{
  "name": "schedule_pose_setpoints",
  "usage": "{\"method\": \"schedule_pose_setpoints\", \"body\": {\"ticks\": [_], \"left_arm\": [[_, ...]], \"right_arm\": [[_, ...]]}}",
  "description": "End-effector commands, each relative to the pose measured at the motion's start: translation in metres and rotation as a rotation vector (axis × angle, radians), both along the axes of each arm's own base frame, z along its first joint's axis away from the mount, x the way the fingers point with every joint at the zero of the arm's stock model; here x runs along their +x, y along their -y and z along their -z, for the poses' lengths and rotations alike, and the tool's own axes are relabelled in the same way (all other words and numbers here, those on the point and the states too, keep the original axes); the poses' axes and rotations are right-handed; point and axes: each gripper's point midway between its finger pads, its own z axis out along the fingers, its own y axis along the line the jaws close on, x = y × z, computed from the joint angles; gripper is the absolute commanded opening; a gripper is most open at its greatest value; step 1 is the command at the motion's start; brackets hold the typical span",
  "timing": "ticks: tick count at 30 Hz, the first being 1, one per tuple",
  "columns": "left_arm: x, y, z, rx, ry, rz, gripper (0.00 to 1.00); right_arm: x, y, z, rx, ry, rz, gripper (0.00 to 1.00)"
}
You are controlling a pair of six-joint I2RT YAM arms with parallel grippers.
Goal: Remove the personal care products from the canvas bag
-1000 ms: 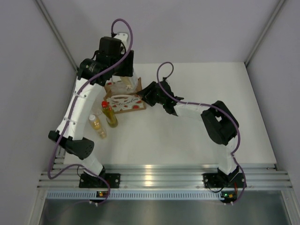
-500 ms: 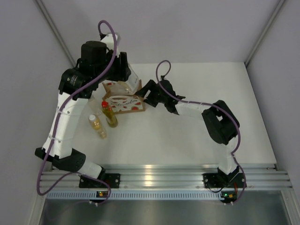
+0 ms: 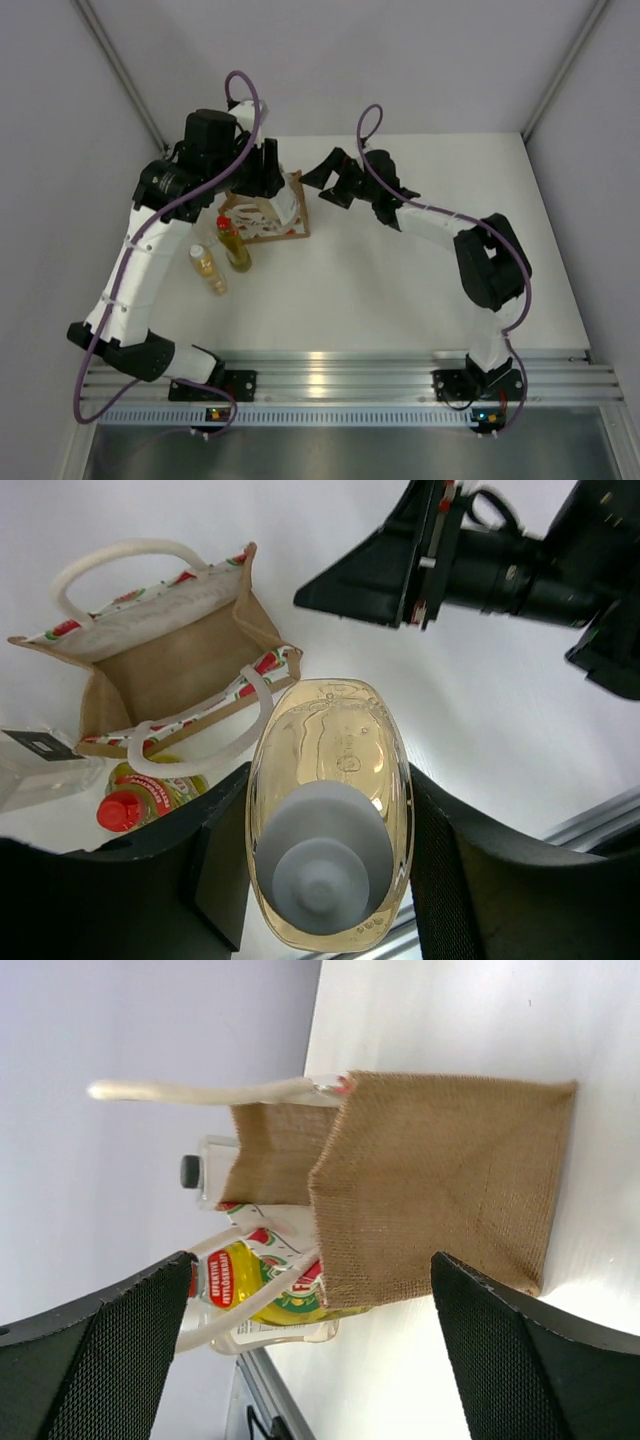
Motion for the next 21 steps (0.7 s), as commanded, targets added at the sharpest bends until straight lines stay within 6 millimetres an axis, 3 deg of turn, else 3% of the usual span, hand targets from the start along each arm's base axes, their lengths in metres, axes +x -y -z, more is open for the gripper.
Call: {"method": "schedule_pose_setpoints", "body": {"ticks": [1,4,11,21], "left_arm": [[-0.013,0.014,-0.046,-0.104,0.159,0.074,0.00],[-0.018,0.020,-0.029,-0.063,0.134,0.065,0.00],[-0.036,0.035,0.025,0.075,0.074,0.002,0.00],[-0.062,0.051,0.091,0.049,0.025,0.006,0.00]], "right_arm": [[0.003,0.022,-0.078,0.051,0.212,-0.035,0.99],[0.001,0.044,-0.076,-0.018,0.228,-0.012,0.99],[-0.006,0.120,-0.061,-0.167,0.229,0.077,0.99],[-0.060,0.191,-0.089,-0.452,0.384,0.127,0.99]]}}
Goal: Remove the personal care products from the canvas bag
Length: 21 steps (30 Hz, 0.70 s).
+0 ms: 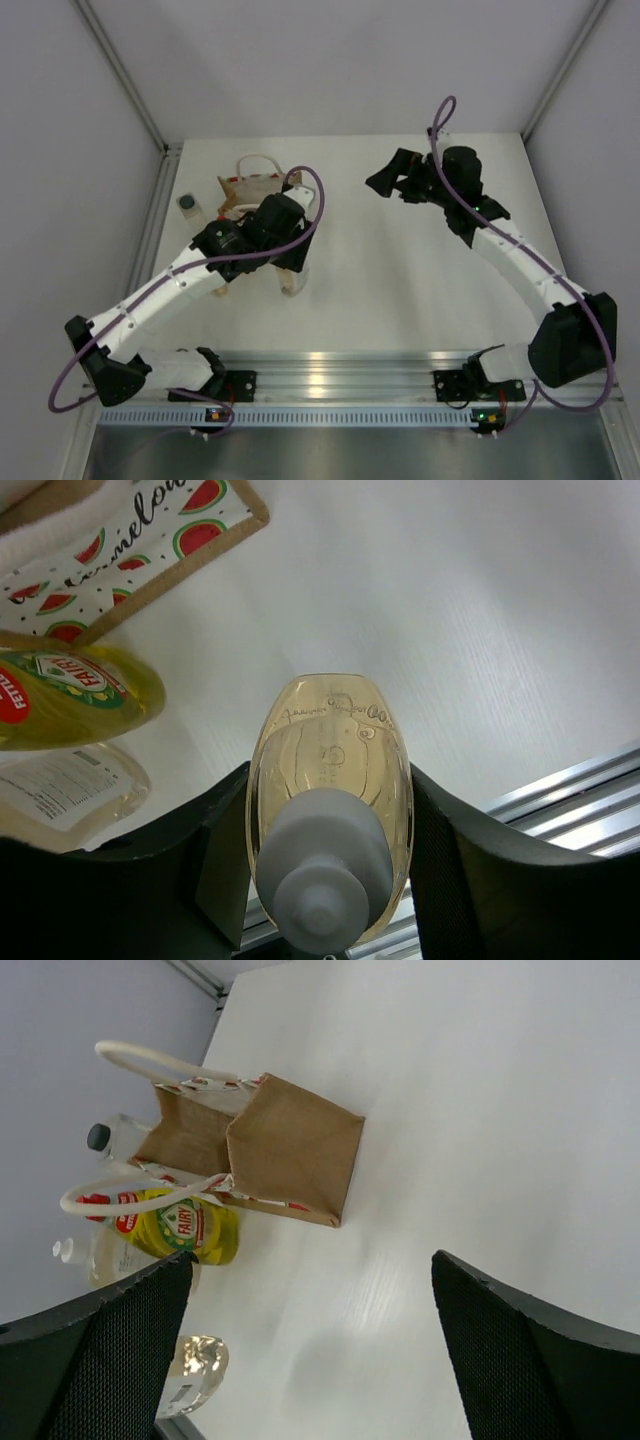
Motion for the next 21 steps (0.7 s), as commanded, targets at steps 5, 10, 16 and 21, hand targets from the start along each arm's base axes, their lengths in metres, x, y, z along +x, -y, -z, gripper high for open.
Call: {"method": "schedule_pose_setpoints", "body": {"ticks": [5,10,16,21], "left_arm": [[0.013,-0.004,-0.009,-0.155,0.187,-0.103,0.00],[0.014,-0.021,0.025,-0.106,0.189,-0.174,0.00],[0.008,-0.025,0.055,-0.103,0.141,-0.219,0.00],[0.006,-0.029,0.074,-0.103,0.119,-0.265,0.00]], "right_arm": [[-0.038,0.050,-0.030,-0.240,0.153,0.063,0.99],[-0.049,0.068,-0.032,-0.301,0.172,0.103,0.99],[-0.058,0.081,-0.027,-0.321,0.173,0.152,0.99],[-0.060,0.078,-0.020,-0.315,0.157,0.134,0.99]]}}
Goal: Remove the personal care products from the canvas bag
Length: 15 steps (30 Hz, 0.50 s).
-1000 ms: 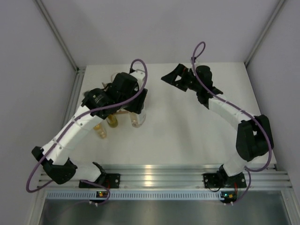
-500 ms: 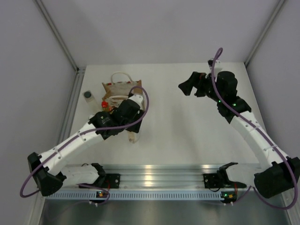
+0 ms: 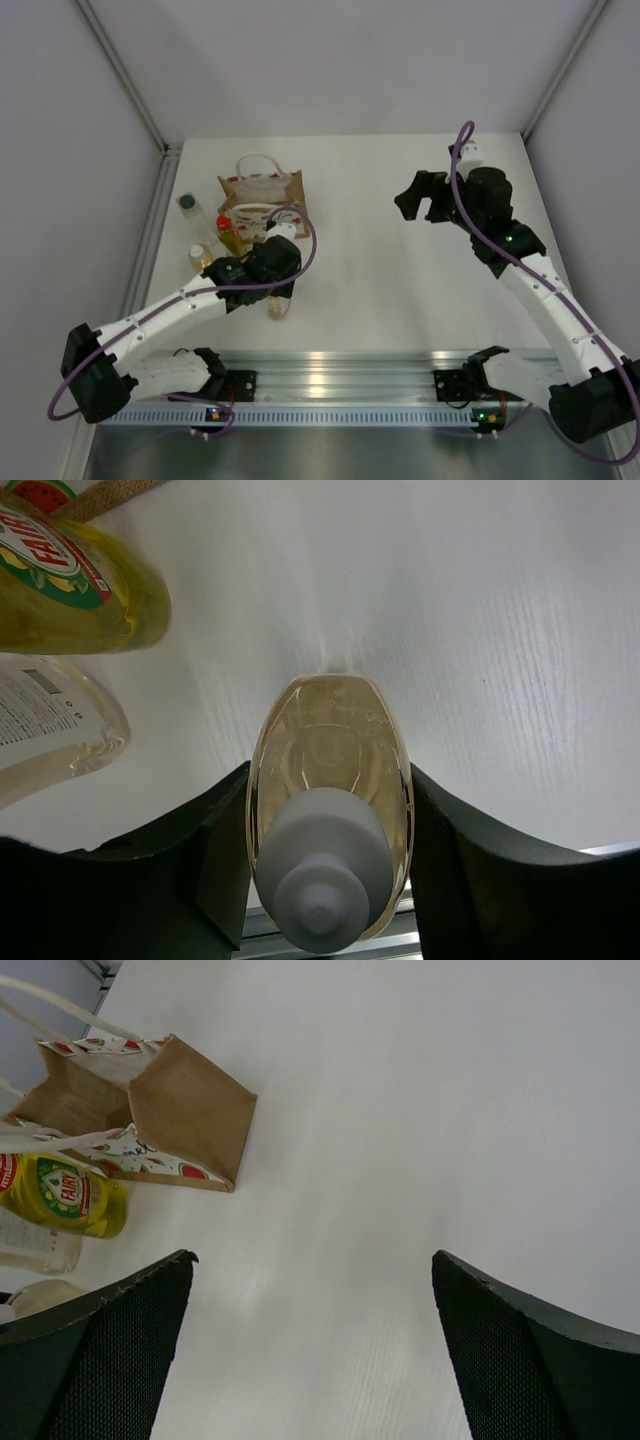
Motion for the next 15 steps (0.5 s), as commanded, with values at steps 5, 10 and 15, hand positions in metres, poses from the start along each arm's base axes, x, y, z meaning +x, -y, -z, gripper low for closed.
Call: {"method": "schedule_pose_setpoints", "body": {"ticks": [5,10,15], "left_arm": [[0.027,0.013,-0.028,-0.154,0.170,-0.105,0.00],[0.032,0.007,-0.032,-0.157,0.217,-0.151,0.00],[0.038,0.007,-0.023,-0.149,0.222,-0.188,0.00]], "right_arm": [[-0.002,0.001,0.001,0.000,-0.006,-0.013,0.99],[-0.001,-0.001,0.005,0.003,-0.020,-0.020,1.00],[-0.001,-0.002,0.007,0.007,-0.027,-0.022,0.99]]}}
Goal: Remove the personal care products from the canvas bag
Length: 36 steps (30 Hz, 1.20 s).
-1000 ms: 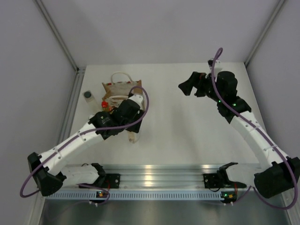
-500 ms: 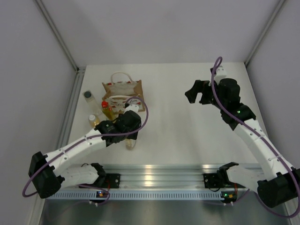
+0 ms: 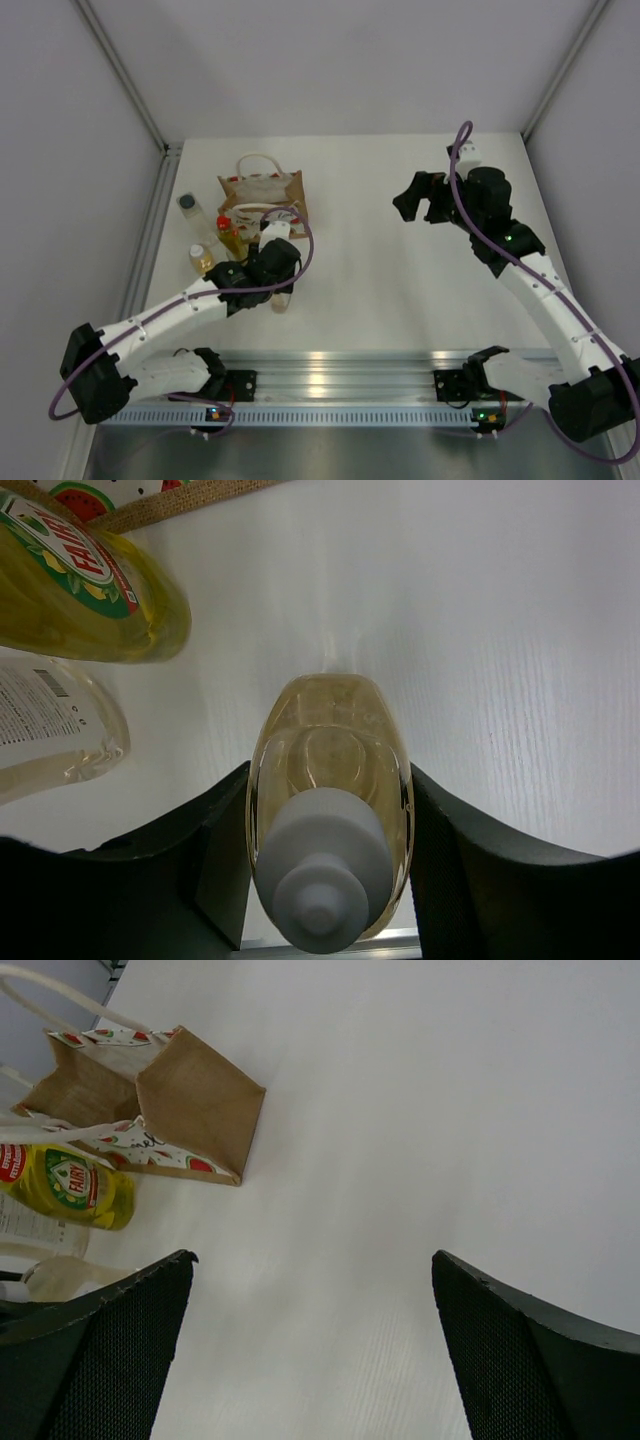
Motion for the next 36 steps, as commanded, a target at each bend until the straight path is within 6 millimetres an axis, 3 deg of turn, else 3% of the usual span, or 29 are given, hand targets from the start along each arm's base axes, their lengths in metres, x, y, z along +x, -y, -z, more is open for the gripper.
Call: {"method": "schedule_pose_setpoints", "body": {"ticks": [1,5,8,9,14,15,22,23,25,27,29,30,36], "left_arm": [[0.026,0.011,-0.027,-0.102,0.150,-0.083,0.00],[0.028,0.010,-0.022,-0.103,0.150,-0.115,0.03],[0.030,0.011,-0.020,-0.092,0.144,-0.117,0.19],[0.031,0.012,-0.022,-0.097,0.146,-0.116,0.37],[0.034,0.016,-0.032,-0.101,0.160,-0.104,0.78],[0.037,0.017,-0.038,-0.107,0.172,-0.105,0.98],[0.060,0.010,-0.082,-0.139,0.251,-0.145,0.98],[0.070,-0.002,-0.087,-0.150,0.254,-0.185,0.98],[0.081,-0.009,-0.105,-0.203,0.263,-0.200,0.98],[0.094,-0.033,-0.126,-0.224,0.294,-0.269,0.98],[0.096,-0.058,-0.137,-0.216,0.301,-0.324,0.98],[0.094,-0.066,-0.153,-0.231,0.330,-0.336,0.98],[0.054,-0.145,-0.185,-0.102,0.412,-0.501,0.99]], "right_arm": [[0.001,0.002,0.004,0.003,-0.014,-0.002,0.99],[0.001,0.002,0.007,0.001,-0.019,-0.002,0.99],[0.000,0.001,0.010,0.000,-0.029,-0.004,0.99],[0.000,0.001,0.010,0.000,-0.029,-0.004,1.00],[-0.002,0.002,0.011,0.000,-0.029,-0.004,1.00],[-0.002,0.003,0.011,-0.004,-0.025,-0.003,0.99],[-0.007,0.019,0.010,-0.033,-0.003,0.064,1.00],[-0.008,0.026,0.008,-0.046,0.000,0.100,0.99],[-0.010,0.035,0.008,-0.062,0.002,0.145,1.00],[-0.014,0.057,0.006,-0.107,0.010,0.248,0.99],[-0.022,0.079,0.002,-0.150,0.013,0.340,0.99],[-0.026,0.086,-0.001,-0.165,0.020,0.363,1.00],[-0.065,0.115,-0.014,-0.209,0.091,0.423,0.99]]}}
